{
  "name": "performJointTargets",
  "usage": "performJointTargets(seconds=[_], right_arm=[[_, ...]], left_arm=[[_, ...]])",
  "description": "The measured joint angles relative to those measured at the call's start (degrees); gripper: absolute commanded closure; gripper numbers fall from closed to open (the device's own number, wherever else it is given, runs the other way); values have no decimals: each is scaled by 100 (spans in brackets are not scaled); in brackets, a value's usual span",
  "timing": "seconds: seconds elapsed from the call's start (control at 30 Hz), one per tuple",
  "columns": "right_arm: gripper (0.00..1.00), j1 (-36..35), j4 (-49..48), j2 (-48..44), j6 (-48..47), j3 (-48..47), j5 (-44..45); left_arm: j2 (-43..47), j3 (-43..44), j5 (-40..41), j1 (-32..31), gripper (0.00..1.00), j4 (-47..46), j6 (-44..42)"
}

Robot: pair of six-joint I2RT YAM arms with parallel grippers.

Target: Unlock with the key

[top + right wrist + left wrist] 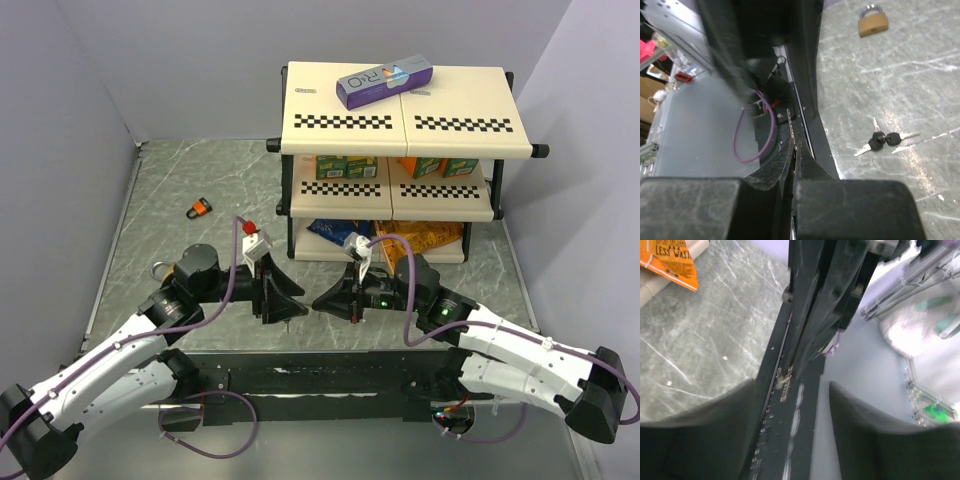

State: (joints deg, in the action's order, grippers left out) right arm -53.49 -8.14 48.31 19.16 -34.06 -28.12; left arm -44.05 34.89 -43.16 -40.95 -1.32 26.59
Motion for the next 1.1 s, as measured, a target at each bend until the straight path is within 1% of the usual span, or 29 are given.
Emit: performJointTargets(seconds=[0.07,0.1,0.2,0.33,0.43,0.53,0.67,0.7,0.83,0.97,1.0,1.1], right_arm=[[100,-11,20,94,-66,0,70],[100,-13,37,131,-105,0,120],[100,-50,186,190,-291,-17,492],[100,-216,291,197,-667,-114,1228],[100,-509,201,219,-1038,-162,2031],[100,-881,7,310,-1464,-162,2868],[100,-1344,-417,538,-2031,-162,3982],[100,-1449,-544,597,-2159,-162,4216],[100,-1764,-1025,887,-2643,-162,5047],[100,-1963,-1327,1226,-3069,-162,5619],[100,-1991,-1373,1281,-3139,-162,5707],[100,-2111,-1569,1443,-3397,-162,6017]], left_arm=[[44,0,131,0,2,-66,59],[72,0,249,0,1,-87,153],[153,4,763,0,1,-72,511],[140,157,1904,0,2,374,1399],[59,238,2599,9,4,656,2098],[-2,234,3051,11,6,802,2697],[-7,144,3401,11,10,693,3362],[-11,111,3449,11,12,632,3484],[-162,-22,3539,11,14,297,3939],[-446,-114,3543,11,18,37,4234],[-498,-140,3541,11,20,-11,4291],[-616,-227,3541,11,24,-151,4419]])
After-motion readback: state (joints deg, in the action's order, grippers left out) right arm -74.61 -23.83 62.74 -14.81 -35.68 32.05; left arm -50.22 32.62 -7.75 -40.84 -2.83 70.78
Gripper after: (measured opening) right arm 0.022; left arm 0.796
